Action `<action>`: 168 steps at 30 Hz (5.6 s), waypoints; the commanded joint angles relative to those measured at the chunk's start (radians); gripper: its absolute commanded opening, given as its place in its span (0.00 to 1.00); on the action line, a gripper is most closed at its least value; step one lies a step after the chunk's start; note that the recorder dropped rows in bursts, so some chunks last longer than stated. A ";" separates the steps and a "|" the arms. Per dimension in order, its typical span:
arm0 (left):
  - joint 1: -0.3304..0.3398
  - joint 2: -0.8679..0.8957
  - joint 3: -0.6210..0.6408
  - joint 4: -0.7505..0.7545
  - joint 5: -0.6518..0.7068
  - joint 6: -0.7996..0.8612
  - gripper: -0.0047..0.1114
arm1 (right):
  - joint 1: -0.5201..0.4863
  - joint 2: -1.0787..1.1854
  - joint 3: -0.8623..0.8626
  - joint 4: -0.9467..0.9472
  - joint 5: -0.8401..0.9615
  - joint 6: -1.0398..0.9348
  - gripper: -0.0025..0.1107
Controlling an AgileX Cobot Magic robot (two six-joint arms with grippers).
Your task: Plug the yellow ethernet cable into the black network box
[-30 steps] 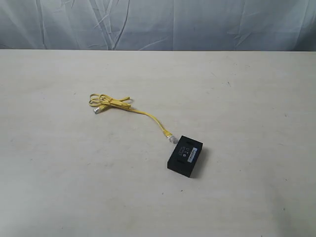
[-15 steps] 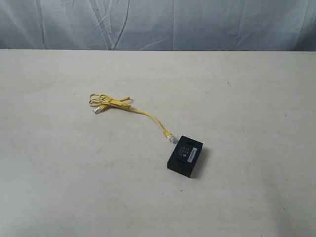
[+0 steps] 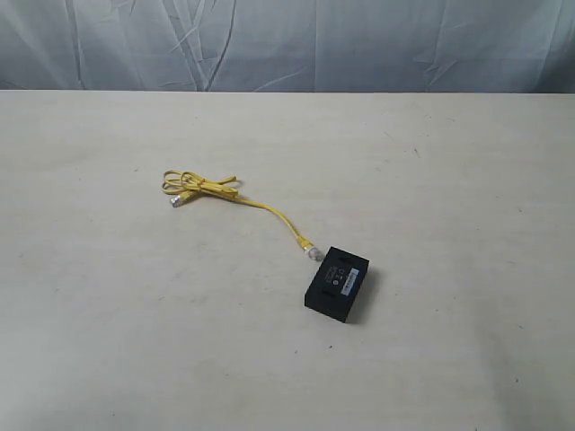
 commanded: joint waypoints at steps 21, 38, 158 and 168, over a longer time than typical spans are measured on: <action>0.000 -0.005 0.004 0.005 -0.014 -0.003 0.04 | -0.005 0.367 -0.474 -0.091 0.440 -0.034 0.01; 0.000 -0.005 0.004 0.011 -0.014 -0.003 0.04 | 0.002 0.902 -0.608 0.199 0.633 -0.067 0.01; 0.000 -0.005 0.004 0.023 -0.014 -0.001 0.04 | 0.397 1.879 -0.988 0.216 0.445 -0.160 0.01; 0.000 -0.005 0.004 0.041 -0.014 -0.001 0.04 | 0.397 1.880 -0.988 0.214 0.424 -0.160 0.01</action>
